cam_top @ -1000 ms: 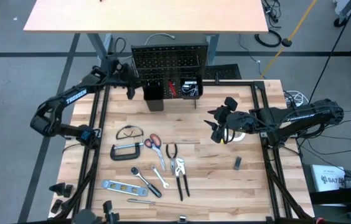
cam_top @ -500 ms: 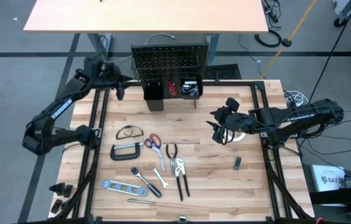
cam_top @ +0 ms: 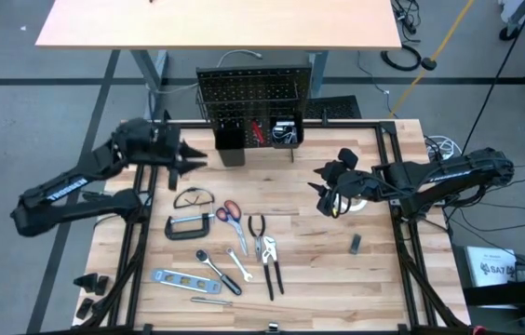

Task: Hang tools onto peg board
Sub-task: Adjust the ratchet wrench on the table

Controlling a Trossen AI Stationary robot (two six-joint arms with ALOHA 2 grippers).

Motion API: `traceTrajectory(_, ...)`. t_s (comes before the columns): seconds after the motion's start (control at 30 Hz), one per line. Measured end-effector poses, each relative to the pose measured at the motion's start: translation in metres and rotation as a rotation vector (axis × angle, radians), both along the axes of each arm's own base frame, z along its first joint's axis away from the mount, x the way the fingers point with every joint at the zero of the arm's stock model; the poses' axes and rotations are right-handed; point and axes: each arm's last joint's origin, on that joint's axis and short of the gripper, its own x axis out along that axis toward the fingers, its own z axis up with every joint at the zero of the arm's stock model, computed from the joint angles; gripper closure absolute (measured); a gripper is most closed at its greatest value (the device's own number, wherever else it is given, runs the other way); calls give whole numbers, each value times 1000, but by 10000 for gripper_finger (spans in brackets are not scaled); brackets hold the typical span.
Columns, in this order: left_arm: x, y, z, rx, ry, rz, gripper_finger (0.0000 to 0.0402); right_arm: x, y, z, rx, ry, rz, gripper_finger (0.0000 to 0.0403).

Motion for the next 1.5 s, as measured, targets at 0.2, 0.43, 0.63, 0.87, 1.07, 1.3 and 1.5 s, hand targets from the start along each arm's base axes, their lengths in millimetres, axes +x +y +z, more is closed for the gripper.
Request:
traceTrajectory(0.2,21,-28,-40,-63,52,-48,279,5,1,-14,2,-27,7,218)
traceTrajectory(0.43,42,-62,-83,-110,131,-94,279,8,0,-28,46,-76,28,218)
traceTrajectory(0.63,60,-89,-101,-64,192,-99,279,18,3,-31,43,-125,77,218)
traceTrajectory(0.87,80,-111,-119,-34,210,-138,279,29,4,-44,25,-78,85,218)
traceTrajectory(1.07,94,-120,-139,-27,242,-162,279,39,6,-61,18,-12,84,218)
traceTrajectory(1.3,106,-130,-153,-54,221,-247,279,48,7,-75,61,17,58,218)
traceTrajectory(1.5,107,-131,-157,-51,240,-246,279,52,8,-75,72,-14,80,218)
